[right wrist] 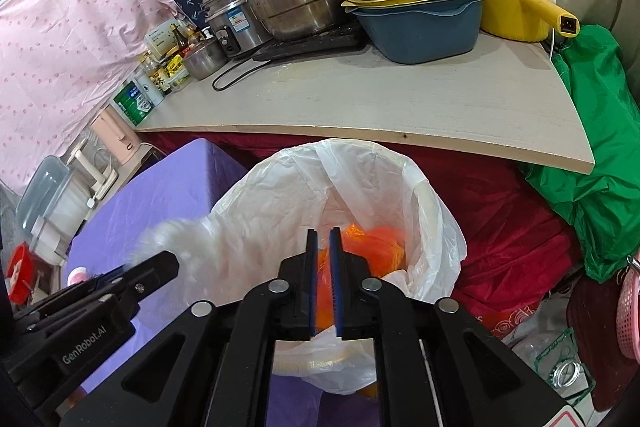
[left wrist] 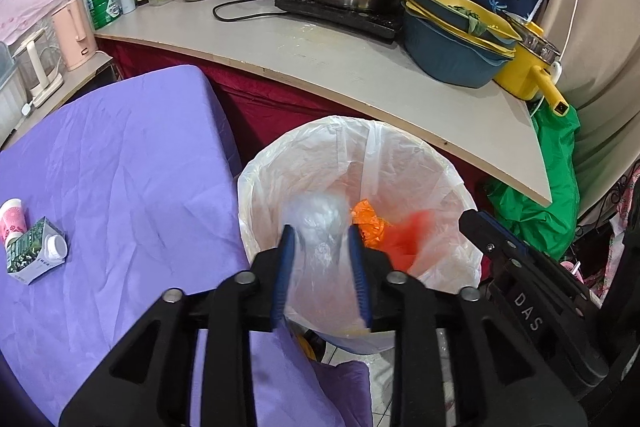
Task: Collect trash
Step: 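Move both tools back toward the pink cup and green carton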
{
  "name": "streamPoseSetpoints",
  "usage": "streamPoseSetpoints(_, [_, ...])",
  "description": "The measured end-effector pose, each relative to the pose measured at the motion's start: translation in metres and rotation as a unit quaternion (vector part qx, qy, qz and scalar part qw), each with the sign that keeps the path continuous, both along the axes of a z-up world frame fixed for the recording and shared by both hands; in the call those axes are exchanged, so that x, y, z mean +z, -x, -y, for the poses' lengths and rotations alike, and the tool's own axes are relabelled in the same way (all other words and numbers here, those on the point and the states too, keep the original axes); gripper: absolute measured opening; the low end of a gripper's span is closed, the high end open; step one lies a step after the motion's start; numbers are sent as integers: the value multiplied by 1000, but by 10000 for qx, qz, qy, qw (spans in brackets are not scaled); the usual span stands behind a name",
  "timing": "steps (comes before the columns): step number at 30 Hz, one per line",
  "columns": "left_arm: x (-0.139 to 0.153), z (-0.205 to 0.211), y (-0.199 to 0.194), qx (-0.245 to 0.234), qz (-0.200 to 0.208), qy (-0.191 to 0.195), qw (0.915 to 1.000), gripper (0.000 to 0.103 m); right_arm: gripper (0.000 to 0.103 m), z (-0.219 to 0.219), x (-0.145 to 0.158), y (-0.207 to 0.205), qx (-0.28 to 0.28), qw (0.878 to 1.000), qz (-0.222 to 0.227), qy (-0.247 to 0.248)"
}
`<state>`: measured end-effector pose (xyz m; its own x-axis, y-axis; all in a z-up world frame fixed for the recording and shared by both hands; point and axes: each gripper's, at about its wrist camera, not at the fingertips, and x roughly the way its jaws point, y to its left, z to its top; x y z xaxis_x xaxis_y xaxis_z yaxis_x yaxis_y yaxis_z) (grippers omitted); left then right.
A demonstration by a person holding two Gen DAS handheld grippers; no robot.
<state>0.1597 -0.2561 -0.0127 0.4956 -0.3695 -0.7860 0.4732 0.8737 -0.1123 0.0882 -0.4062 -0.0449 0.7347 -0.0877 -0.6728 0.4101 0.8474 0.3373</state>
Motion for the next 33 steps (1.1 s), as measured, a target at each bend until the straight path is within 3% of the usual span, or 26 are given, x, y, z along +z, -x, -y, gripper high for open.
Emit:
streamPoseSetpoints(2, [0, -2, 0, 56, 20, 8, 10000, 45, 24, -1, 2, 1, -22, 10000, 55, 11])
streamPoseSetpoints(5, [2, -5, -1, 97, 57, 29, 9999, 51, 25, -3, 5, 2, -12, 10000, 91, 33])
streamPoseSetpoints(15, [12, -25, 0, 214, 101, 134, 9996, 53, 31, -17, 17, 8, 11, 9998, 183, 89])
streamPoseSetpoints(19, [18, -39, 0, 336, 124, 200, 9992, 56, 40, -27, 23, 11, 7, 9996, 257, 138])
streamPoseSetpoints(33, [37, -113, -2, 836, 241, 426, 9953, 61, 44, -83, 44, 10, 339, 9984, 369, 272])
